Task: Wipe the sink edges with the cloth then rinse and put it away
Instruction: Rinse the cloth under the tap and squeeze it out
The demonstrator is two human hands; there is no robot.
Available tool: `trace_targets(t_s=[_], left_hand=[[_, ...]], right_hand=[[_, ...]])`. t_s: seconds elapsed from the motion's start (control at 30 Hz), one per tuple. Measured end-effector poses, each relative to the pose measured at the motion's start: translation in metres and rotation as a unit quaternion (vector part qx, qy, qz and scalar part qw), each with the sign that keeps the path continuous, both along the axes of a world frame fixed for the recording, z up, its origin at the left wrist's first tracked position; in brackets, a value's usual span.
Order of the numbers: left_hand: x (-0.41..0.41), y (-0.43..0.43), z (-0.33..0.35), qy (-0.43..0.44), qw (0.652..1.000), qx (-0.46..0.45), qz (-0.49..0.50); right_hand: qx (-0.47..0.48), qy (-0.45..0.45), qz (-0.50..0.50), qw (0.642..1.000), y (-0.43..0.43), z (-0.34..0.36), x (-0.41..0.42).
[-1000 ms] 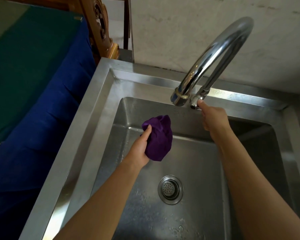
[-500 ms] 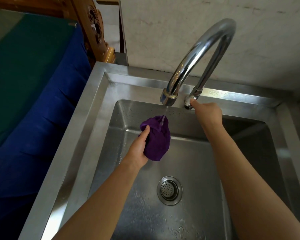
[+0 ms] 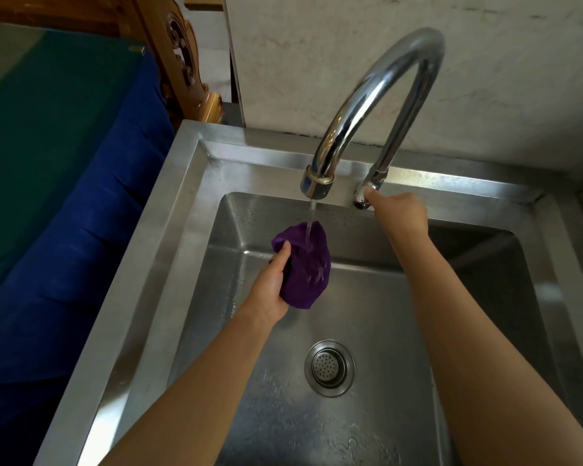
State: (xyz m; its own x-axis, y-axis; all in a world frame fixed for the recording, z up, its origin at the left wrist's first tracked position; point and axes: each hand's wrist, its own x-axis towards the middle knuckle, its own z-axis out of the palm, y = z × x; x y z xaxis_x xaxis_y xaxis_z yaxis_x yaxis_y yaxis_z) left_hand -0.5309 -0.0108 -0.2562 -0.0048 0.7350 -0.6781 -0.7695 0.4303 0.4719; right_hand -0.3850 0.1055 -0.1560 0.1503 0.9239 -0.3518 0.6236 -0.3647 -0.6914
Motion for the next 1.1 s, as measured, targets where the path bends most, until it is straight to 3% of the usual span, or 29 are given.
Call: trace_targets(t_s=[0.37,0.53,0.7,0.83,1.03,1.1], left_hand=[[0.01,0.001,-0.003,-0.019,0.999,-0.013,0.024],[0.016,0.004,-0.004,-0.044,0.997,-0.015,0.059],[0.025,0.007,-0.002,-0.068,0.996,-0.011,0.052],[0.021,0.002,-0.009,-0.019,0.998,-0.016,0.051],[0.005,-0.001,-0.017,0.174,0.983,-0.009,0.056],[-0.005,-0.001,-0.017,0.183,0.981,-0.026,0.065]], right_hand=[[0.017,0.01,0.027,0.999,-0.009,0.001,0.002],[0.102,0.086,-0.119,0.984,-0.054,-0.021,0.014],[0.011,0.151,0.078,0.985,-0.116,-0.079,-0.013],[-0.043,0.194,0.046,0.979,-0.112,-0.092,-0.017],[-0.053,0.202,0.044,0.977,-0.101,-0.081,-0.02],[-0.063,0.247,0.051,0.965,-0.096,-0.074,-0.017]])
